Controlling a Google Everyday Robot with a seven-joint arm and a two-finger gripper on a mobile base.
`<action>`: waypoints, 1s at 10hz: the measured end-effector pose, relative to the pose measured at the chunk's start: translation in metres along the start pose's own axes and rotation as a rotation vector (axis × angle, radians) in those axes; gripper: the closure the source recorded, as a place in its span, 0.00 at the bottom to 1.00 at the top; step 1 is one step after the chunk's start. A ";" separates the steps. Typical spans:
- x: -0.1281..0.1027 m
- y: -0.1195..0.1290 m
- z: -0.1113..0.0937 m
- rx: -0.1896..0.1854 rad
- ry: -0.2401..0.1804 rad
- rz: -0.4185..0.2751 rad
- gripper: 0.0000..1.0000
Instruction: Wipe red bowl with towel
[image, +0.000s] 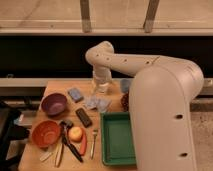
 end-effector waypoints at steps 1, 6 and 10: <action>0.001 0.002 0.017 -0.008 0.017 0.001 0.20; -0.009 0.018 0.099 -0.110 0.106 -0.017 0.20; -0.016 0.033 0.122 -0.169 0.144 -0.031 0.27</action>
